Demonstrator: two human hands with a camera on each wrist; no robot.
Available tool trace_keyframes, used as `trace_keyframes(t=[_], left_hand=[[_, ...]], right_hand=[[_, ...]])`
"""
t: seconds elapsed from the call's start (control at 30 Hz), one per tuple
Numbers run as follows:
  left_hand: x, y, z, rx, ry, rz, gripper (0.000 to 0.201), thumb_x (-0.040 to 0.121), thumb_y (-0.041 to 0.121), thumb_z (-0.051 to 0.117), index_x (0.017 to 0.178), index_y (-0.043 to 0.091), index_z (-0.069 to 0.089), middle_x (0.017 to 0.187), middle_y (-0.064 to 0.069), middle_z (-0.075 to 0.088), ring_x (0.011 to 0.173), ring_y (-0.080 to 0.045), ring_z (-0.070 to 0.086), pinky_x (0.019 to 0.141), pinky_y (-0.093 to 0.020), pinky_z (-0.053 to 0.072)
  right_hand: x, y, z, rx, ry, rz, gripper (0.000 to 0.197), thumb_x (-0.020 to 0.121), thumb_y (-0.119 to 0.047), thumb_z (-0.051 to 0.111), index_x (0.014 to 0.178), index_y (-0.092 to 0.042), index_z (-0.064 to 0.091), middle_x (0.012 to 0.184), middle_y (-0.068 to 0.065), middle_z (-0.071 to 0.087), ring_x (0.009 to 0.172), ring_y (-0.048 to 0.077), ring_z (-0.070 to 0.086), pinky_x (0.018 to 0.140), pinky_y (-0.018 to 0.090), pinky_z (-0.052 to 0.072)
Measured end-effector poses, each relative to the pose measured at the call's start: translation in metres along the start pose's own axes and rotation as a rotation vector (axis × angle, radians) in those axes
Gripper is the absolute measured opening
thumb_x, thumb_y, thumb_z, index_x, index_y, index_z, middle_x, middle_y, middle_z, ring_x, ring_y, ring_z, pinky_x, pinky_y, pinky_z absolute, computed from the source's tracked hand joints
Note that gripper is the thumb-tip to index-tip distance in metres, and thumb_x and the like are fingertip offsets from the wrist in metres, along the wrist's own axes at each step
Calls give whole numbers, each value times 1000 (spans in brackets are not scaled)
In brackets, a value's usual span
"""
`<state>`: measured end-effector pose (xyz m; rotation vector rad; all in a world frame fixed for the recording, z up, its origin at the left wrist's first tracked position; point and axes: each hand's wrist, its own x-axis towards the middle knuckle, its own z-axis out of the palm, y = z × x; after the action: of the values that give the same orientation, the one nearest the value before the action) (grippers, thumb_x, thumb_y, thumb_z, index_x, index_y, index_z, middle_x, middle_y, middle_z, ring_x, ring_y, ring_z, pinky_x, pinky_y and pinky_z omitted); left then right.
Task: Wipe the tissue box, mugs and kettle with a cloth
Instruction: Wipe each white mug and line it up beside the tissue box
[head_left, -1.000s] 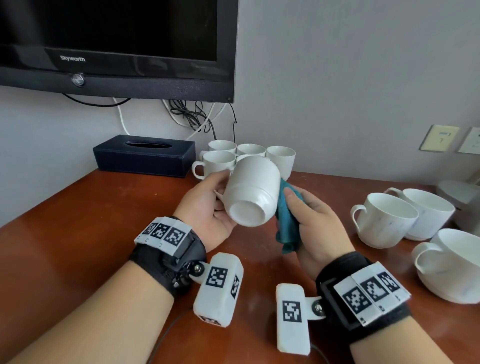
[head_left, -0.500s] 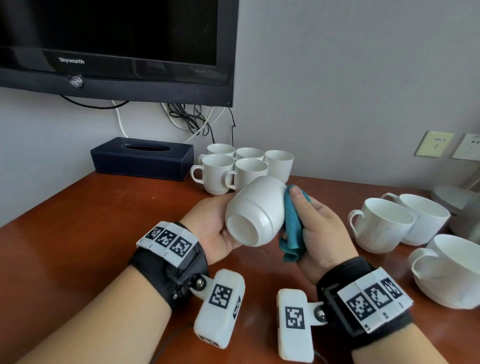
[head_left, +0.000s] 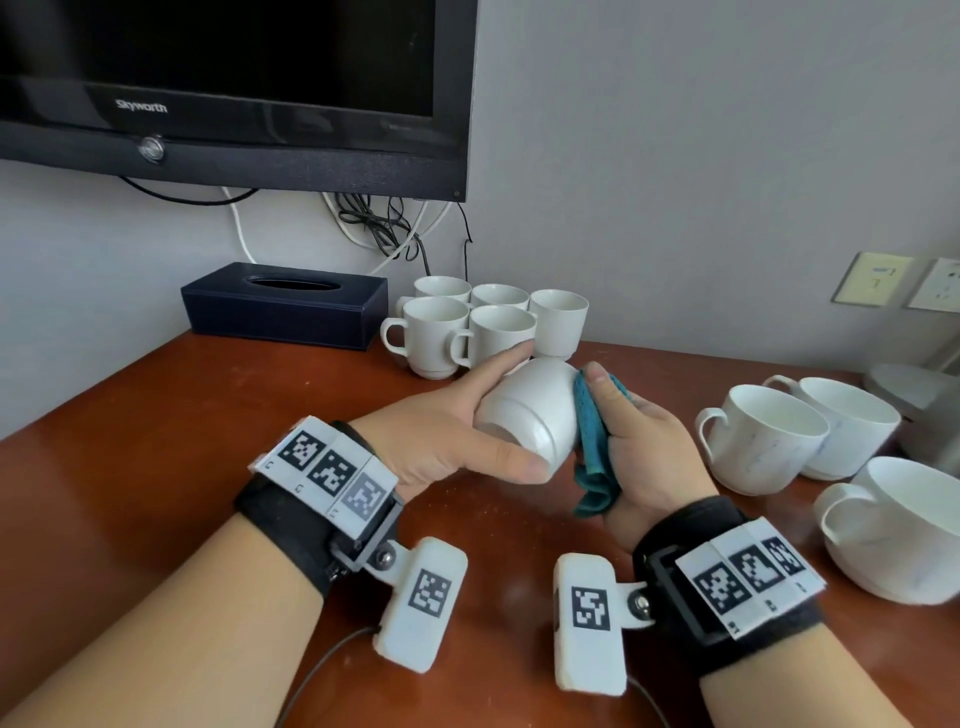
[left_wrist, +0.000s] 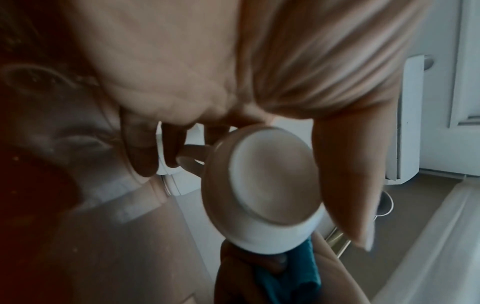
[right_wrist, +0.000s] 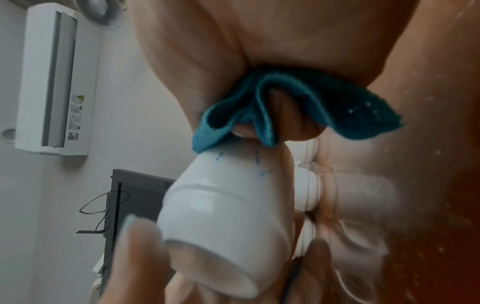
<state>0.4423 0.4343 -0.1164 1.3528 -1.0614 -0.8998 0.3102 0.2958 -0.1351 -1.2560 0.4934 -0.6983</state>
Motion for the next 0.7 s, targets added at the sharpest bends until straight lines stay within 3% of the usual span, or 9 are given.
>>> trace_keyframes(t=[0.07, 0.13, 0.2, 0.27, 0.33, 0.47, 0.57, 0.63, 0.7], left_hand=[[-2, 2, -2, 78, -4, 28, 96, 72, -2, 87, 141, 50, 44, 133, 29, 57, 118, 8, 61, 97, -19, 53], [-2, 4, -6, 196, 16, 44, 103, 70, 8, 94, 149, 49, 41, 141, 22, 54, 125, 0, 59, 108, -31, 51], [-1, 6, -9, 329, 37, 54, 104, 64, 28, 100, 146, 54, 41, 140, 19, 55, 127, -7, 58, 110, -42, 51], [-2, 7, -9, 475, 77, 63, 105, 52, 53, 98, 138, 58, 38, 137, 20, 55, 125, -10, 59, 107, -47, 52], [-1, 6, -6, 568, 117, 64, 107, 45, 65, 93, 134, 56, 34, 134, 20, 54, 121, -11, 59, 103, -47, 53], [0, 4, -2, 638, 221, 60, 108, 42, 75, 85, 132, 51, 32, 132, 18, 53, 117, -9, 60, 100, -45, 55], [0, 4, 0, 613, 339, 62, 104, 46, 71, 89, 132, 43, 36, 125, 19, 56, 109, -4, 60, 94, -36, 55], [0, 4, 2, 590, 405, 64, 96, 55, 63, 93, 131, 40, 38, 121, 18, 57, 104, -2, 60, 87, -28, 54], [1, 3, 1, 551, 463, 45, 94, 58, 61, 93, 132, 38, 40, 119, 16, 59, 102, -3, 62, 84, -27, 54]], right_hand=[[0, -1, -1, 15, -4, 0, 43, 95, -52, 67, 99, -10, 72, 64, 7, 50, 51, 20, 43, 48, 33, 34], [-2, -3, 0, 41, -21, -7, 45, 94, -52, 68, 104, -9, 75, 71, 13, 52, 53, 21, 45, 49, 33, 36], [-3, -5, 1, 67, -61, -14, 44, 94, -49, 67, 109, -9, 75, 76, 19, 58, 56, 26, 51, 51, 33, 41], [-4, -7, 1, 103, -103, -35, 39, 96, -43, 65, 115, -11, 76, 98, 28, 71, 76, 34, 63, 69, 43, 52], [-3, -7, 1, 89, -80, -74, 32, 99, -38, 64, 116, -14, 77, 117, 29, 70, 92, 37, 65, 83, 54, 50], [-3, -7, 4, -102, -64, -214, 21, 104, -35, 61, 118, -33, 76, 109, 20, 75, 87, 35, 68, 79, 59, 54], [-7, -8, 6, -166, -120, -251, 25, 105, -36, 58, 125, -42, 72, 105, 20, 74, 84, 37, 63, 74, 61, 52], [-9, -9, 7, -201, -155, -269, 28, 105, -37, 58, 129, -41, 70, 104, 21, 74, 79, 33, 62, 65, 56, 53], [-11, -10, 6, -244, -180, -285, 31, 104, -33, 57, 133, -36, 69, 92, 12, 76, 62, 15, 62, 50, 30, 51]])
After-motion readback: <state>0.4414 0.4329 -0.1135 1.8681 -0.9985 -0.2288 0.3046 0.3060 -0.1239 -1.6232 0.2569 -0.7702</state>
